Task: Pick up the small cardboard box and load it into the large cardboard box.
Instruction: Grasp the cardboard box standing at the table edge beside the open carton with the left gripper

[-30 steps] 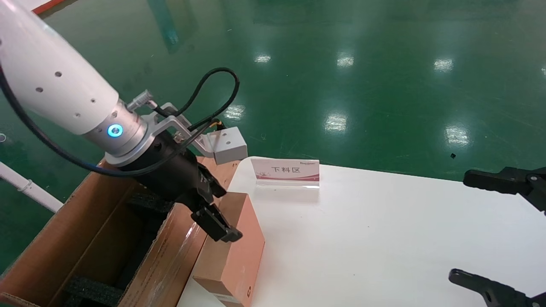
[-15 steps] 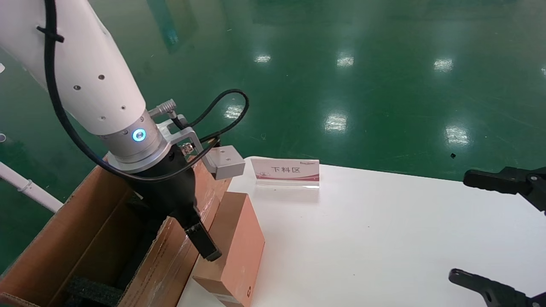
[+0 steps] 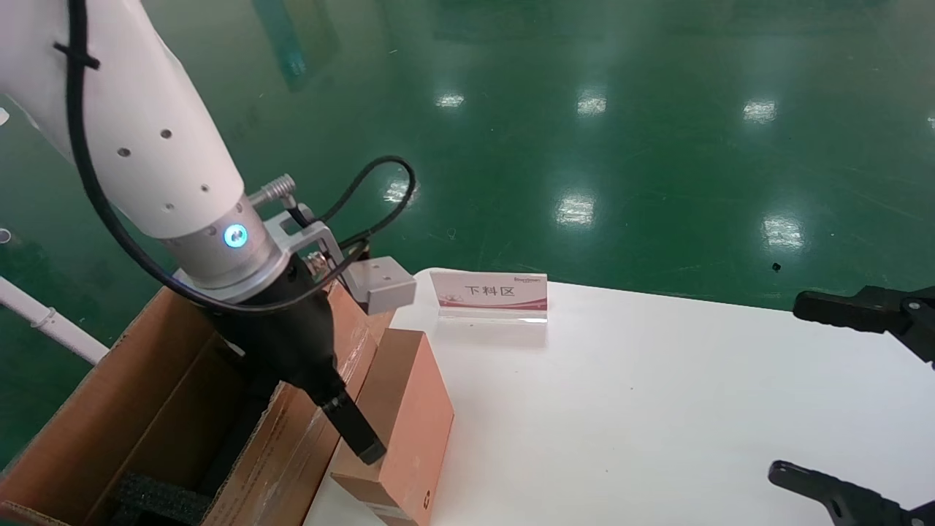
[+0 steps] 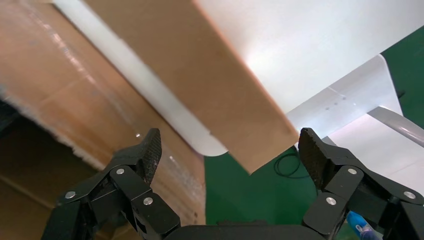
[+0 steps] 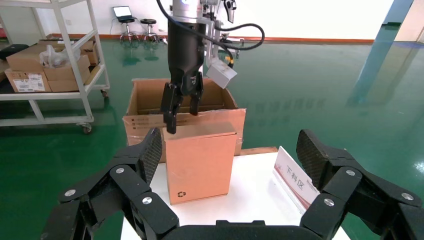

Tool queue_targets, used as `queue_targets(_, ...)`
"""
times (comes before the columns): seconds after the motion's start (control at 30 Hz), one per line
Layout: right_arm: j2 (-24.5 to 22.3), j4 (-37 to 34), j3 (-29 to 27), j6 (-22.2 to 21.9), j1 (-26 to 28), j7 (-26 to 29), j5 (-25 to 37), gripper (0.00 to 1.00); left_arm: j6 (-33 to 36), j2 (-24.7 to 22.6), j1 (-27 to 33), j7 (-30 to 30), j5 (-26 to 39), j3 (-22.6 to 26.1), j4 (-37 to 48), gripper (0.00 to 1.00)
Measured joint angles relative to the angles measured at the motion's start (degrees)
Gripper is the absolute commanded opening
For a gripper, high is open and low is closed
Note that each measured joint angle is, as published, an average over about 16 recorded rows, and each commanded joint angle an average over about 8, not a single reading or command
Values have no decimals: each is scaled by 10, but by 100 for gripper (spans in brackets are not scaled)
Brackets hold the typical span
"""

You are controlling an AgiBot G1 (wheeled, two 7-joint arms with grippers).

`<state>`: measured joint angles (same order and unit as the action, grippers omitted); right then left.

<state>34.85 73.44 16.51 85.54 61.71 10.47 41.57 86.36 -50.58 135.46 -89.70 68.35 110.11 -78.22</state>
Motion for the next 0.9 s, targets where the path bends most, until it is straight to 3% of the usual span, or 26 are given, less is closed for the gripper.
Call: queue_targets(0.9, 0, 0, 1, 0, 0, 0, -1, 100, -69, 14, -62, 21, 34, 28, 1, 100)
